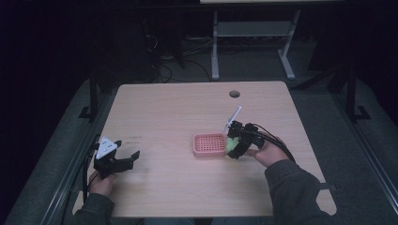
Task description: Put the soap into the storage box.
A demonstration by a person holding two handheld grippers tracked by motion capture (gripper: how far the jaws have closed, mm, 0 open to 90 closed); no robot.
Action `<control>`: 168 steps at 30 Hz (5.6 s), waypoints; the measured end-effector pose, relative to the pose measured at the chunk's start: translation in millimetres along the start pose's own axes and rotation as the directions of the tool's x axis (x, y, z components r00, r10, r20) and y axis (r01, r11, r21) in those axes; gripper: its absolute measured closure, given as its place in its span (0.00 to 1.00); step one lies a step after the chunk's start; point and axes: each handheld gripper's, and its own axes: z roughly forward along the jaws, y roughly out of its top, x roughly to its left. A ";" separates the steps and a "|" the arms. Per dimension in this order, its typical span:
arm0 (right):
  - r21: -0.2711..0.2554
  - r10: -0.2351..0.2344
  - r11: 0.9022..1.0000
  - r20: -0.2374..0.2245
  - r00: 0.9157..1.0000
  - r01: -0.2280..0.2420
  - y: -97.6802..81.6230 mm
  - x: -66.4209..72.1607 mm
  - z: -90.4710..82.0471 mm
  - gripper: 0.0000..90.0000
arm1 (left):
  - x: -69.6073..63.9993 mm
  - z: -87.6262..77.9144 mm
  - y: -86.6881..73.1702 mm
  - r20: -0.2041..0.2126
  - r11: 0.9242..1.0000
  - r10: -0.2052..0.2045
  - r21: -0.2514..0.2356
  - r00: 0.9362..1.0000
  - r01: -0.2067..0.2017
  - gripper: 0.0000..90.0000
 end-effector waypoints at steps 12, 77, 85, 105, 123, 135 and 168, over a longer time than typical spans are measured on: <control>-0.014 -0.023 1.000 -0.008 1.000 0.023 15.6 1.9 1.6 0.29 | 0.0 0.5 -0.1 0.002 1.000 0.000 0.002 1.000 0.000 0.16; 0.017 -0.041 0.999 -0.056 0.998 0.042 76.3 -7.6 43.6 0.29 | -0.6 0.1 1.1 0.009 1.000 -0.003 -0.011 1.000 0.004 0.16; 0.025 -0.039 0.999 -0.060 0.997 0.041 77.4 -8.4 48.7 0.29 | -0.8 0.8 0.9 0.011 1.000 -0.007 -0.011 1.000 0.007 0.16; 0.028 -0.037 0.999 -0.062 0.997 0.039 81.0 -7.1 56.1 0.29 | -0.3 0.7 0.8 0.010 1.000 -0.010 -0.005 1.000 0.010 0.16; 0.037 -0.033 0.999 -0.061 0.998 0.036 80.3 -8.2 59.1 0.29 | -0.1 0.6 0.9 0.007 1.000 -0.012 -0.007 1.000 0.012 0.16; 0.039 -0.026 0.999 -0.067 0.997 0.029 79.5 -9.2 60.8 0.29 | 0.5 0.4 1.0 0.005 1.000 -0.009 -0.009 1.000 0.009 0.16; 0.019 -0.003 1.000 -0.077 0.997 0.005 74.5 -12.1 63.1 0.28 | 0.6 -0.1 1.2 0.002 1.000 -0.012 -0.012 1.000 0.012 0.16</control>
